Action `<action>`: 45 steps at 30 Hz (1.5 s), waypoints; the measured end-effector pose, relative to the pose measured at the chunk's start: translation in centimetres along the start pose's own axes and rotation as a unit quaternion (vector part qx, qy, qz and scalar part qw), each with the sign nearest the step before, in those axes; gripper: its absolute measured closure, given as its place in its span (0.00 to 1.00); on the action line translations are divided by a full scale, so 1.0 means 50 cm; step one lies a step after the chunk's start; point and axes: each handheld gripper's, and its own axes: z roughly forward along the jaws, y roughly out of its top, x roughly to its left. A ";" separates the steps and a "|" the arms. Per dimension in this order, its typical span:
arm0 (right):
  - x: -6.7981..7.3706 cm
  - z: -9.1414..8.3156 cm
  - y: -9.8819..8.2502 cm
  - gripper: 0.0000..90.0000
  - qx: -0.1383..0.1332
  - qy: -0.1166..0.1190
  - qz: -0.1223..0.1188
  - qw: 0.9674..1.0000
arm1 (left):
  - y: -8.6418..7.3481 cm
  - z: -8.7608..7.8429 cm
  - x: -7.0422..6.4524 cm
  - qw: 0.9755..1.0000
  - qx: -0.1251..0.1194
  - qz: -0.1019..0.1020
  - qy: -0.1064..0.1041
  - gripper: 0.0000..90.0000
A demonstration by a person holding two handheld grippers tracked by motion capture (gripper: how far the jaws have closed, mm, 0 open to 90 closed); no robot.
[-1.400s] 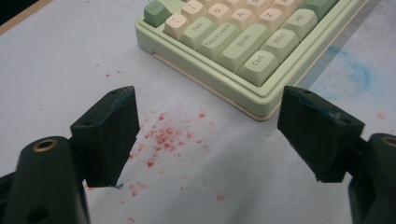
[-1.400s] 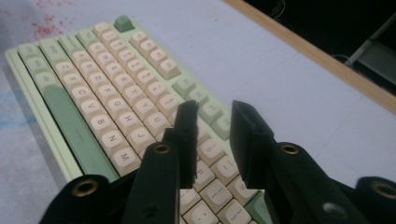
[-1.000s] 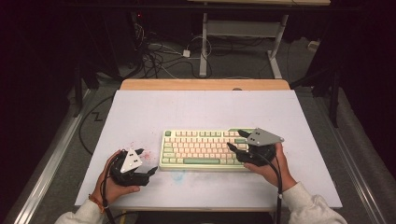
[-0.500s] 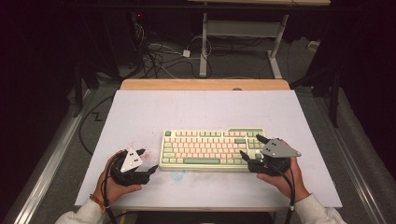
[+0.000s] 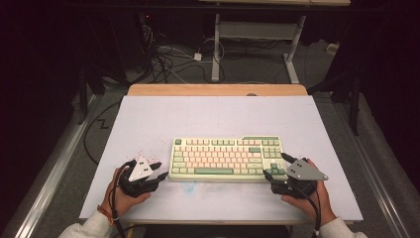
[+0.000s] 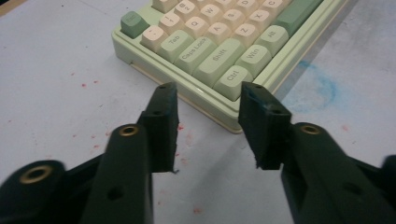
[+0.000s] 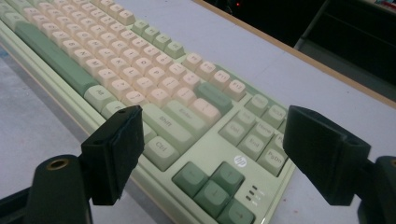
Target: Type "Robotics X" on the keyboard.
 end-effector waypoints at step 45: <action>0.028 0.012 -0.015 0.24 0.024 0.012 -0.037 0.999 | 0.198 0.151 -0.060 0.992 0.043 0.074 -0.092 0.97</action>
